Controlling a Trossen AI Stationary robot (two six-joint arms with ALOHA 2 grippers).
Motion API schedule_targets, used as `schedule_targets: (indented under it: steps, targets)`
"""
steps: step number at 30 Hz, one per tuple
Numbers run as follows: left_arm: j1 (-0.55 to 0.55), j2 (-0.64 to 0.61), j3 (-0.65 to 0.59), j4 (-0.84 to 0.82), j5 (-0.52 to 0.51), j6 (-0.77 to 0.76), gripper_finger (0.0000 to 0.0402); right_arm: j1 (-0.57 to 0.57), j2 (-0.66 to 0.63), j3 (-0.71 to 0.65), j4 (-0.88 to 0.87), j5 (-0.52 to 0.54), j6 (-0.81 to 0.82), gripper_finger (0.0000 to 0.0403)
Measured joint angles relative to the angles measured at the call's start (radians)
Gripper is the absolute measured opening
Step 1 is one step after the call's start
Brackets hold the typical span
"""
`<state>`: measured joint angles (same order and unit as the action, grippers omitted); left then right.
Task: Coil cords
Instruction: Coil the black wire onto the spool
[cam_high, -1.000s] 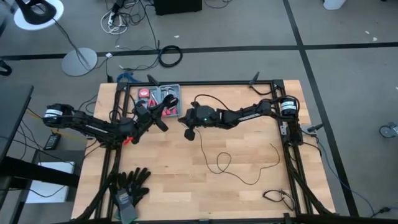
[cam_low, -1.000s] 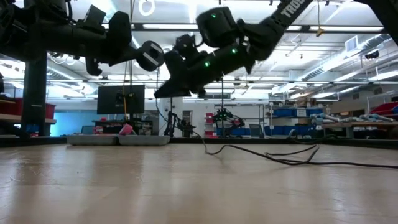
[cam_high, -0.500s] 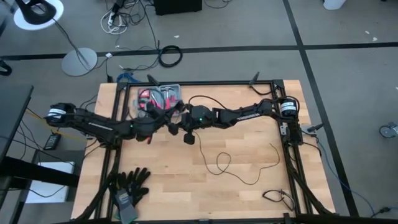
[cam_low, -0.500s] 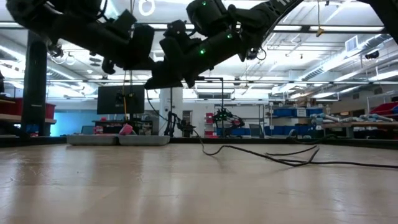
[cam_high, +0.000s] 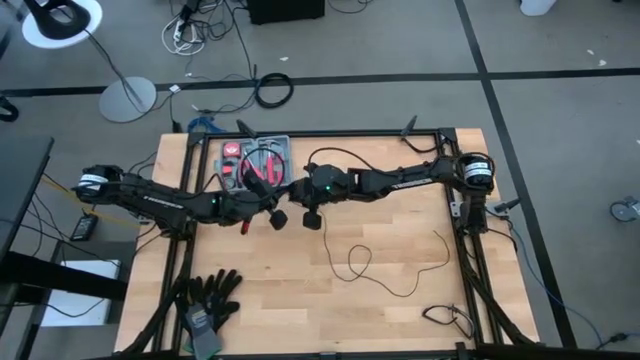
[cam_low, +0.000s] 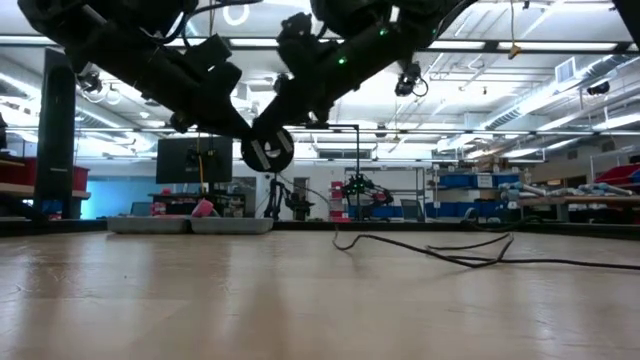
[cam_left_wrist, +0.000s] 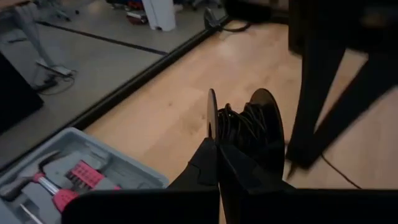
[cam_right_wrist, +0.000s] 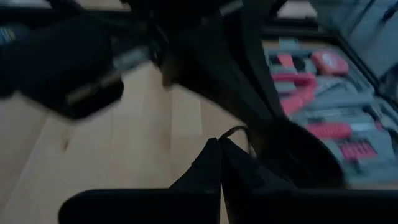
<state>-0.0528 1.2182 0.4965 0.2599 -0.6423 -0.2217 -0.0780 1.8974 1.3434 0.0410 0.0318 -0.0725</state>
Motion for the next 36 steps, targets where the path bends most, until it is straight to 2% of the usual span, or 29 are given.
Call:
schedule_targets:
  steps: [9,18,23,29,36]
  targets:
    - [0.000,-0.001,0.000,-0.011,0.082,0.004,0.0000,-0.022,-0.089,0.000,-0.216,0.001,0.000,0.0000]
    - [0.000,-0.002,0.000,0.007,0.131,0.000,0.0000,-0.047,-0.100,0.000,-0.326,0.001,0.011,0.0008]
    - [0.000,-0.002,0.000,0.014,0.128,-0.001,0.0000,-0.049,-0.101,0.000,-0.346,0.002,0.010,0.0011]
    - [0.000,-0.002,-0.001,0.020,0.088,-0.018,0.0000,-0.057,-0.101,-0.001,-0.421,0.055,0.018,0.0028]
    - [0.000,-0.003,-0.001,0.029,0.066,-0.019,0.0000,-0.057,-0.101,-0.071,-0.387,0.059,0.056,0.0044]
